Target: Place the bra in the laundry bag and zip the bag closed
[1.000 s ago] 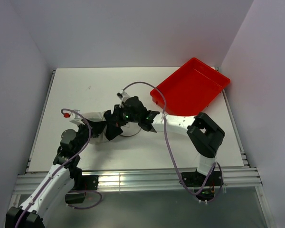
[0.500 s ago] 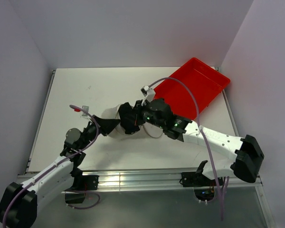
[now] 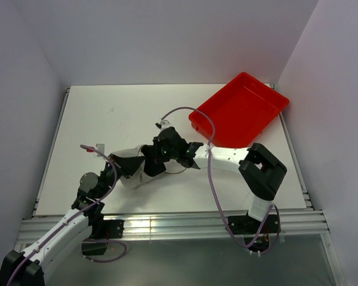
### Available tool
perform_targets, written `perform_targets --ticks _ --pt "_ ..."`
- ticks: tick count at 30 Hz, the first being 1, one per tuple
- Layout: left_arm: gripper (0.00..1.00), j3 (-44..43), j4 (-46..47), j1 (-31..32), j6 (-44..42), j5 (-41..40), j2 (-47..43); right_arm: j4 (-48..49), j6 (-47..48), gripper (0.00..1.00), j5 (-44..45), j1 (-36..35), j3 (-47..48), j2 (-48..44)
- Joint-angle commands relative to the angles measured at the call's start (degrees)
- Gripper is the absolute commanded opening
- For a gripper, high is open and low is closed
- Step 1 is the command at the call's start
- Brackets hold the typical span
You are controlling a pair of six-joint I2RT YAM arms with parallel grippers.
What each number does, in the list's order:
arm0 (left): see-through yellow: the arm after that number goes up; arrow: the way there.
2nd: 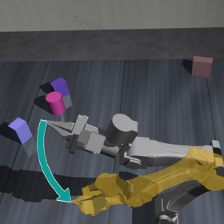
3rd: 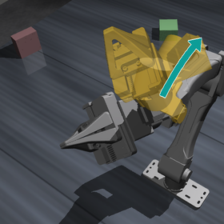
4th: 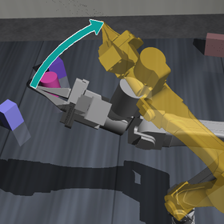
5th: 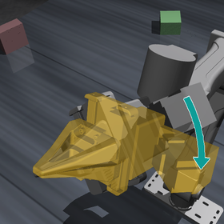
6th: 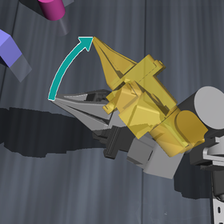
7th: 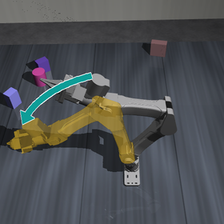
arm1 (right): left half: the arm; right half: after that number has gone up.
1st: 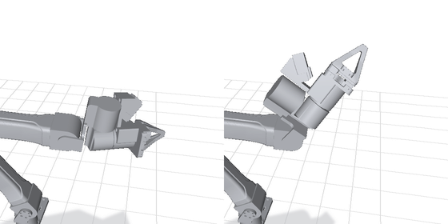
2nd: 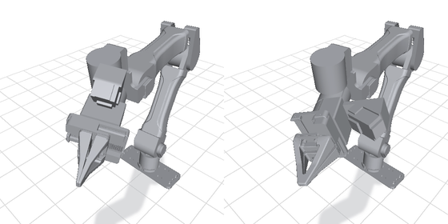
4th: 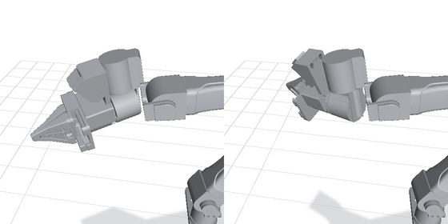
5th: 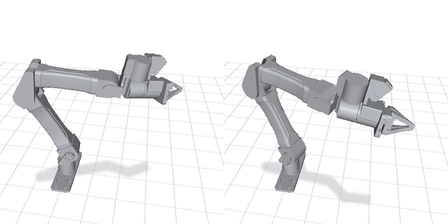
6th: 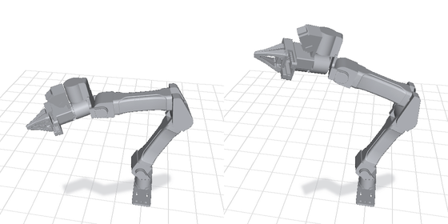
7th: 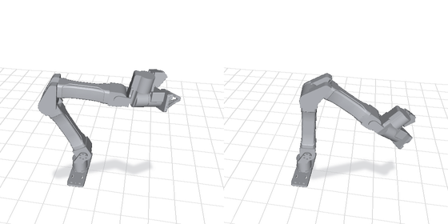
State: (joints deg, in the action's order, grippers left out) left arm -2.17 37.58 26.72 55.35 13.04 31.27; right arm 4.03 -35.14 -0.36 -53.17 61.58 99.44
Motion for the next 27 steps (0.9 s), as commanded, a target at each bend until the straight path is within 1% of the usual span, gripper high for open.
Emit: perform_targets --ticks 1,4,6,8,9,11,14,15,17,18,19,20,21,22,24,25,27 --pt "0.15 5.0 0.2 0.1 -0.9 -1.8 -1.6 -1.3 -0.2 0.00 2.6 -1.4 5.1 0.3" --pt "0.14 5.6 0.3 -0.1 -0.4 -2.2 -2.1 -1.6 -0.7 0.00 3.9 -2.1 6.6 -1.0" --pt "0.14 5.8 -0.1 0.0 -0.6 -2.5 -2.2 -1.4 -0.8 0.02 4.7 -2.2 6.7 -3.3" --pt "0.14 6.5 0.0 -0.1 -0.4 -2.7 -2.5 -0.8 -1.4 0.02 3.7 -2.3 6.3 -5.3" --pt "0.14 6.8 0.3 0.0 -0.2 -2.8 -2.6 1.7 -3.2 0.03 1.5 -2.3 4.9 -5.8" --pt "0.16 7.2 0.8 0.0 -0.4 -2.8 -2.8 4.5 -4.9 0.03 -1.5 -2.5 3.6 -4.8" --pt "0.20 7.3 -0.1 -0.1 -0.9 -2.9 -3.8 4.8 -6.4 0.03 -3.3 -3.3 4.9 -0.6" --pt "0.23 7.4 -0.4 -0.1 -0.9 -3.2 -4.1 6.5 -8.0 0.03 -4.9 -3.3 4.9 0.3" --pt "0.25 7.7 -2.1 0.0 -0.9 -3.8 -5.8 7.9 -9.2 0.11 -5.2 -3.7 4.6 2.3" --pt "0.29 7.6 -2.9 0.0 -1.0 -4.2 -6.4 7.8 -9.9 0.14 -5.1 -3.7 4.7 2.9" --pt "0.30 7.4 -5.2 -0.1 -1.3 -4.5 -7.8 7.7 -10.0 0.25 -4.7 -3.9 4.6 3.6" --pt "0.32 7.4 -6.2 -0.1 -1.6 -4.9 -8.7 7.2 -10.1 0.31 -4.0 -4.0 4.4 3.7" --pt "0.37 7.4 -7.3 -0.1 -1.7 -5.4 -9.4 6.8 -10.0 0.36 -3.3 -3.9 4.3 3.8" --pt "0.39 7.4 -8.3 0.0 -1.7 -5.8 -11.0 6.3 -9.8 0.50 -2.1 -3.9 4.3 3.7" --pt "0.39 7.5 -11.8 -0.1 -1.6 -7.5 -12.7 4.8 -8.8 0.59 -1.3 -3.9 4.4 3.0" --pt "0.39 7.6 -13.0 -0.1 -1.5 -8.2 -14.1 4.2 -8.5 0.70 -1.1 -4.0 4.5 2.3" --pt "0.38 7.5 -16.3 -0.1 -1.5 -10.0 -15.4 0.6 -6.4 0.80 0.1 -3.8 5.5 1.3"
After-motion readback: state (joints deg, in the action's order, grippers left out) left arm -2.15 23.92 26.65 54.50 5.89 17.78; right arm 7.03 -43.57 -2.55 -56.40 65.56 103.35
